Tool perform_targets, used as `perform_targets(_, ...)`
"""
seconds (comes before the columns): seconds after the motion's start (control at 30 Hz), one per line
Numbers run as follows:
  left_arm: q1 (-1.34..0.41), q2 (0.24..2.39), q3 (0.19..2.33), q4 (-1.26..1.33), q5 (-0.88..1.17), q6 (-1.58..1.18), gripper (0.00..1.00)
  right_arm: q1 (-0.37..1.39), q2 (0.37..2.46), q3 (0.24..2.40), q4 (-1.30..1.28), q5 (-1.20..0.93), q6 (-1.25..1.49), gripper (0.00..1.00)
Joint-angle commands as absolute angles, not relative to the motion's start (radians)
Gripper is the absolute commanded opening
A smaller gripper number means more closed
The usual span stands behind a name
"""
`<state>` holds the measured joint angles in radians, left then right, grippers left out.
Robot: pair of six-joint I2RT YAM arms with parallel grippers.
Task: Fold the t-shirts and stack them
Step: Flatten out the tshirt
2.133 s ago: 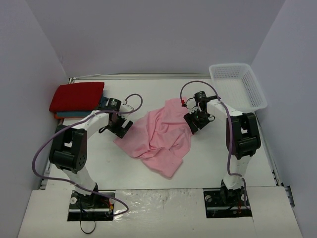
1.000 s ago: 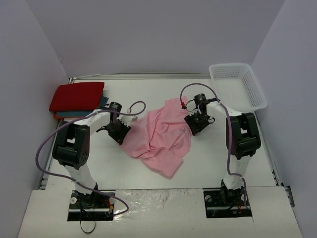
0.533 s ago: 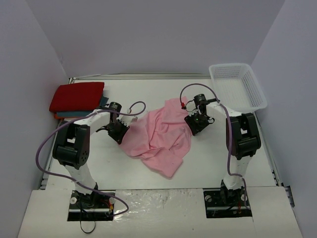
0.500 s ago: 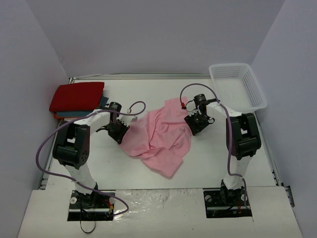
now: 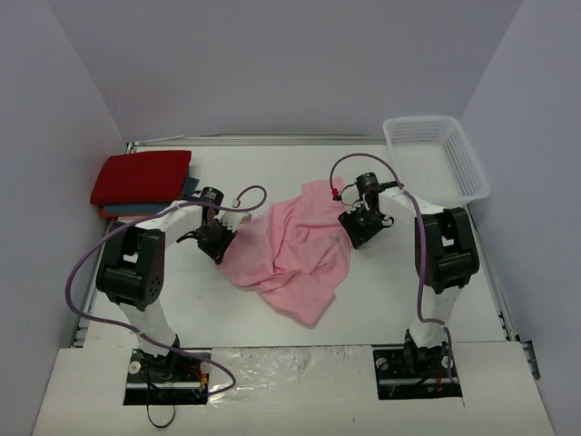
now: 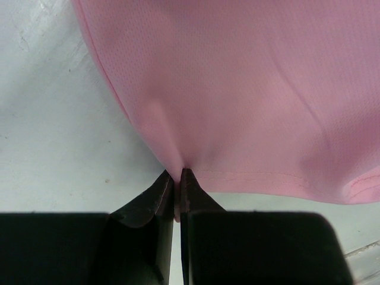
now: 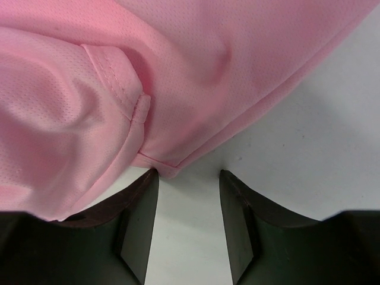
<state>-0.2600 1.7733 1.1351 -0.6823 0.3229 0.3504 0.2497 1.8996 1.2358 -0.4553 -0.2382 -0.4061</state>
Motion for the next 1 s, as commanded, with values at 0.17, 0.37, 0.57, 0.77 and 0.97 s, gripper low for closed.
perform_targets(0.17, -0.258, 1.738, 1.153, -0.710, 0.287, 0.341, 0.02, 0.267, 1.947, 1.215, -0.497, -0.239, -0.408, 0.00)
perform_targets(0.37, -0.258, 1.744, 1.163, -0.718, 0.284, 0.344, 0.02, 0.268, 1.945, 1.227, -0.495, -0.221, -0.408, 0.00)
perform_targets(0.57, -0.258, 1.735, 1.178, -0.730, 0.265, 0.348, 0.02, 0.270, 1.902, 1.261, -0.499, -0.169, -0.411, 0.00)
perform_targets(0.77, -0.249, 1.686, 1.227, -0.752, 0.140, 0.380, 0.02, 0.262, 1.798, 1.338, -0.514, -0.061, -0.410, 0.00)
perform_targets(0.97, -0.238, 1.632, 1.336, -0.807, 0.054, 0.403, 0.02, 0.244, 1.744, 1.442, -0.514, -0.008, -0.413, 0.00)
